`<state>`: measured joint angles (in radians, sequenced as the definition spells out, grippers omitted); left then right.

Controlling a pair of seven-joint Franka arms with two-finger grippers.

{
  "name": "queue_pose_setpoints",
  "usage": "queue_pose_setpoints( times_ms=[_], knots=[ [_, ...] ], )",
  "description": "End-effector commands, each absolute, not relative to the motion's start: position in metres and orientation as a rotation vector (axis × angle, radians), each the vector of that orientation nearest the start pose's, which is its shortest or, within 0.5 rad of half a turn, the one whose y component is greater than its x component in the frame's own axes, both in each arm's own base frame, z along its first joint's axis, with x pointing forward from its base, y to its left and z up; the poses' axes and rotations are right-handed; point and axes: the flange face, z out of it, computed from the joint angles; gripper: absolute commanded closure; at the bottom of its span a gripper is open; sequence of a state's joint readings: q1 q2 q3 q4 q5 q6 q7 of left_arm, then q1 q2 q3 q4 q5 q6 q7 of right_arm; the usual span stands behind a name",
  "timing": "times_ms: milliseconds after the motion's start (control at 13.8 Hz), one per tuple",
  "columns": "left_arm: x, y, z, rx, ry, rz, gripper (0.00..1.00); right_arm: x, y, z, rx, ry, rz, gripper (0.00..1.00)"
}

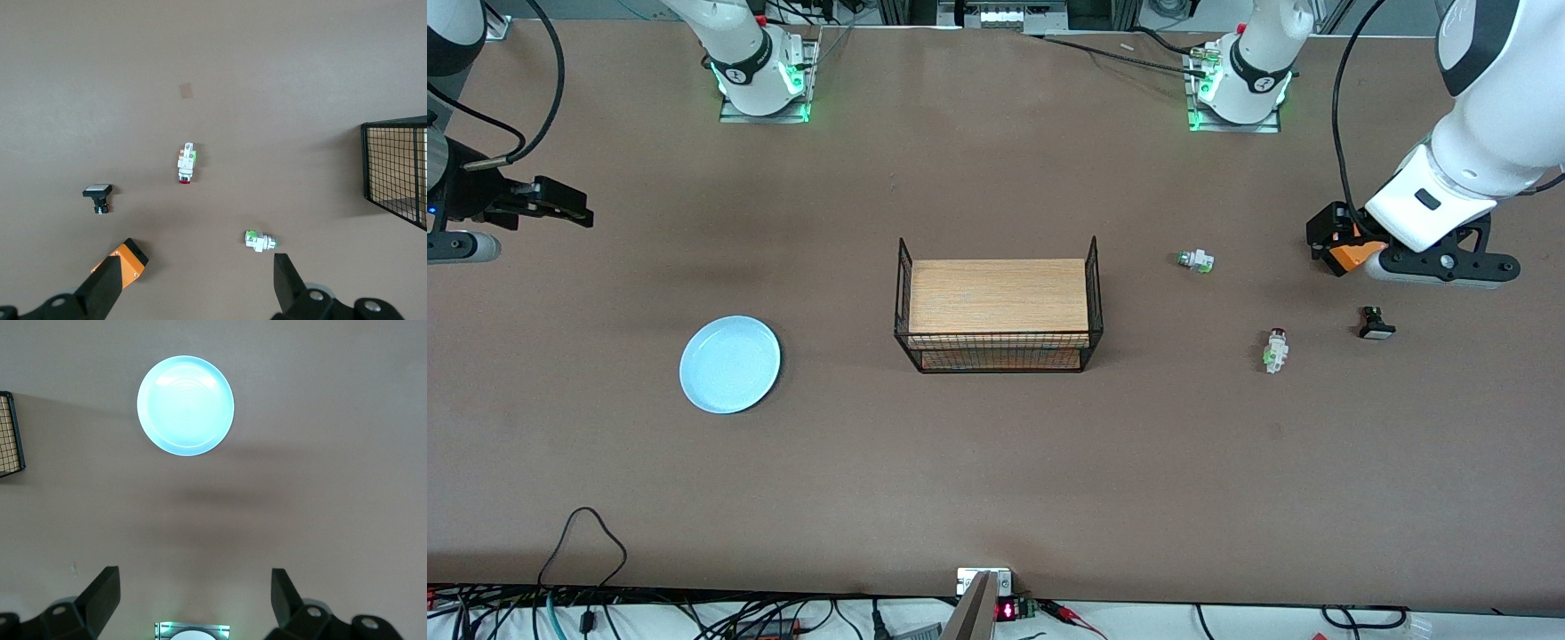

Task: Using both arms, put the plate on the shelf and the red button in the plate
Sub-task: 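Move the right gripper toward the light-blue plate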

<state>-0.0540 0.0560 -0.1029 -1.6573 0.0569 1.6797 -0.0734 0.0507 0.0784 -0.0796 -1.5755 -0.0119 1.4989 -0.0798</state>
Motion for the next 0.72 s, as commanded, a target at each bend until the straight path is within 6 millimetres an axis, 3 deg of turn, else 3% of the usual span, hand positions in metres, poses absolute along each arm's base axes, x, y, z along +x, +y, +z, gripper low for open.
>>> queue_pose_setpoints(
  times_ms=[0, 145, 290, 652],
  knots=[
    [0.566, -0.084, 0.57, -3.087, 0.132, 0.048, 0.0, 0.563, -0.017, 0.577, -3.144, -0.055, 0.274, 0.0],
    [0.566, -0.085, 0.57, -3.087, 0.134, 0.047, 0.0, 0.566, -0.025, 0.576, -3.14, -0.048, 0.269, 0.0],
    [0.566, -0.085, 0.57, -3.087, 0.134, 0.047, 0.0, 0.574, -0.038, 0.557, -3.135, -0.014, 0.312, 0.0],
    [0.566, -0.085, 0.57, -3.087, 0.136, 0.048, 0.0, 0.587, -0.055, 0.535, -3.137, 0.05, 0.333, 0.0]
  ],
)
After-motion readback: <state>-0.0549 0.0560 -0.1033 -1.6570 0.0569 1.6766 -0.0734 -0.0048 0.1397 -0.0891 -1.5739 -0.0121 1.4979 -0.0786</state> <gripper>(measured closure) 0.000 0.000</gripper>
